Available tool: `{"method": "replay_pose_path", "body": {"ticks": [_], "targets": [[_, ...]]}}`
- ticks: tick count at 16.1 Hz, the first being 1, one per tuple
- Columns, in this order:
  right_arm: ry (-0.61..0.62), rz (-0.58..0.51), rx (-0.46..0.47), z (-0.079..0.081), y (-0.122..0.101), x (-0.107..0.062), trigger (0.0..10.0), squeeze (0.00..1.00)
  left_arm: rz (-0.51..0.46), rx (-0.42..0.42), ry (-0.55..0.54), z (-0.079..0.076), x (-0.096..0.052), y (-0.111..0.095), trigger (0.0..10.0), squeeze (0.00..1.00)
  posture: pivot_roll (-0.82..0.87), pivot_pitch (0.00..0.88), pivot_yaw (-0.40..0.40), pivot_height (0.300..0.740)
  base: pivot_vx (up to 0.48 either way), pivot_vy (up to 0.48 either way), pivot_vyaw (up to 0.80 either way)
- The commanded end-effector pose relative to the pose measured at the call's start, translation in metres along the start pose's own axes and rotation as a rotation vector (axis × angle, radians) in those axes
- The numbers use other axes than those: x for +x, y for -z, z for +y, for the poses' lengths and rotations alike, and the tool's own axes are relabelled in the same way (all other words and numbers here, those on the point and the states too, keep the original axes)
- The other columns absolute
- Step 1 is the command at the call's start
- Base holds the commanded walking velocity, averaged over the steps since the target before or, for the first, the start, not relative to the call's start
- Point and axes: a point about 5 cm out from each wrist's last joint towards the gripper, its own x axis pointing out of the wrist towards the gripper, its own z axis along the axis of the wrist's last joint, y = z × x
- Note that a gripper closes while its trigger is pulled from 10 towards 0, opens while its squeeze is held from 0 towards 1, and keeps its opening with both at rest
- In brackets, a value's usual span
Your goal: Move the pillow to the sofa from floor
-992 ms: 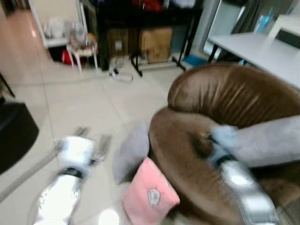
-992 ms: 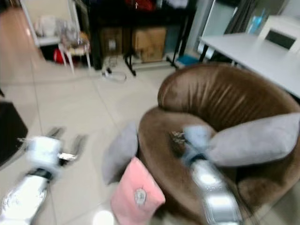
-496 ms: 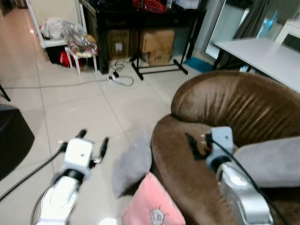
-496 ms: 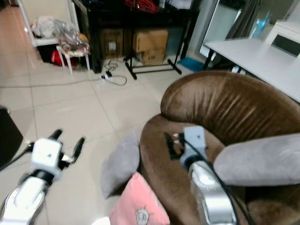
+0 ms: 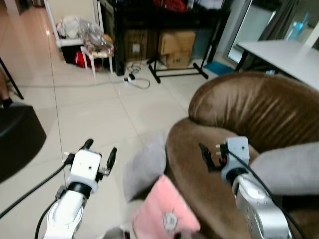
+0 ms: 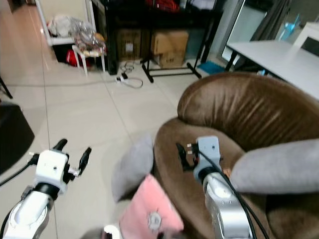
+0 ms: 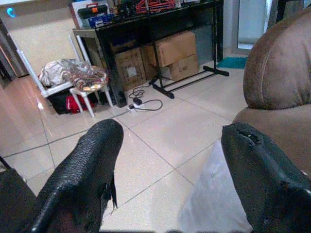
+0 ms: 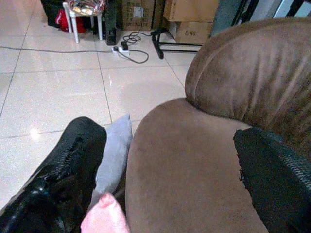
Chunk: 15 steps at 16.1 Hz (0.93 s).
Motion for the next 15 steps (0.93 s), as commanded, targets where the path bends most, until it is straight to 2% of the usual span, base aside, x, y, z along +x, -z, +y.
{"method": "replay_pose_path", "body": {"ticks": [1, 11, 15], "targets": [[0.004, 0.002, -0.005, -0.0028, 0.0008, 0.0005, 10.0, 0.00, 0.006, 0.004, 0.004, -0.0029, -0.0005, 0.0023, 10.0, 0.00, 0.07, 0.000, -0.108, 0.625, 0.000, 0.000, 0.00], [-0.024, -0.001, -0.036, -0.0028, -0.0017, 0.0025, 10.0, 0.00, 0.001, 0.002, 0.001, -0.0060, -0.0036, 0.0040, 10.0, 0.00, 0.08, 0.000, -0.122, 0.530, 0.000, 0.000, 0.00], [-0.029, 0.020, -0.061, -0.0023, 0.0019, 0.0033, 10.0, 0.00, 0.008, -0.001, 0.004, -0.0061, -0.0040, 0.0049, 10.0, 0.00, 0.08, 0.000, -0.124, 0.530, 0.000, 0.000, 0.00]]}}
